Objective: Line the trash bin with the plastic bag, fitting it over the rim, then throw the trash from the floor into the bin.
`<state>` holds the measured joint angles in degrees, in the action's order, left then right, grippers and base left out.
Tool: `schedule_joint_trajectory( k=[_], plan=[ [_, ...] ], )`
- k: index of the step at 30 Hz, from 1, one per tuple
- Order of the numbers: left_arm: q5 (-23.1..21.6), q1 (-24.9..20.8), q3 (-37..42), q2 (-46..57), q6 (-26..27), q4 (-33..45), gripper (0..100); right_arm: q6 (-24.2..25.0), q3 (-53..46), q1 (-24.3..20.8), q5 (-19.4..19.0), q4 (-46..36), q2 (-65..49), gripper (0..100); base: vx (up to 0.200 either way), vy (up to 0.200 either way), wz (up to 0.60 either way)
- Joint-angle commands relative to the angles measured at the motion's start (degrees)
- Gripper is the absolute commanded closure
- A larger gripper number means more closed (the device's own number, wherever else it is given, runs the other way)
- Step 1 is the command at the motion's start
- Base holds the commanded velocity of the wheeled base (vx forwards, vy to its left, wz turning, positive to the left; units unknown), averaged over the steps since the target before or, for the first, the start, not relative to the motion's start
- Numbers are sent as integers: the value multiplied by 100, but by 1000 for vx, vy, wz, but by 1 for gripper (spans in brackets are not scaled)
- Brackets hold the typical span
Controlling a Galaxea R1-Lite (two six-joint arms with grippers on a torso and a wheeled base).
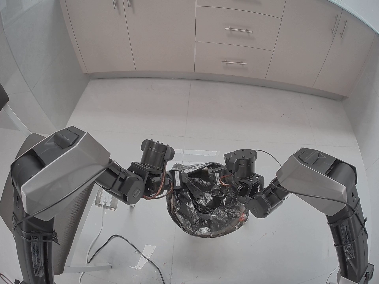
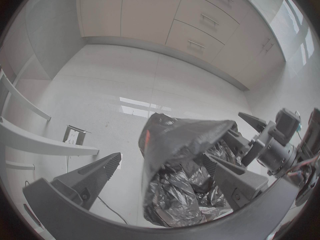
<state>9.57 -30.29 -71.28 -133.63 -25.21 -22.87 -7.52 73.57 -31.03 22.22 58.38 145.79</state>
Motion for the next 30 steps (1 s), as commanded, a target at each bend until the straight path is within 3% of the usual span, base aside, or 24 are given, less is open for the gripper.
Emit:
schedule_joint_trajectory(
  k=[1, 9, 30],
  plan=[
    [1, 190, -158, 39, 7, 2, 0, -4, 114, 105, 1, -11, 29, 0, 0, 0, 0],
    [-8, 454, -448, -312, 104, 37, 0, -4, 544, 246, -8, -81, 389, 0, 0, 0, 0],
    [19, 463, -1178, -1095, 341, 222, 0, -30, 1494, 475, -51, -644, 943, 0, 0, 0, 0]
  ],
)
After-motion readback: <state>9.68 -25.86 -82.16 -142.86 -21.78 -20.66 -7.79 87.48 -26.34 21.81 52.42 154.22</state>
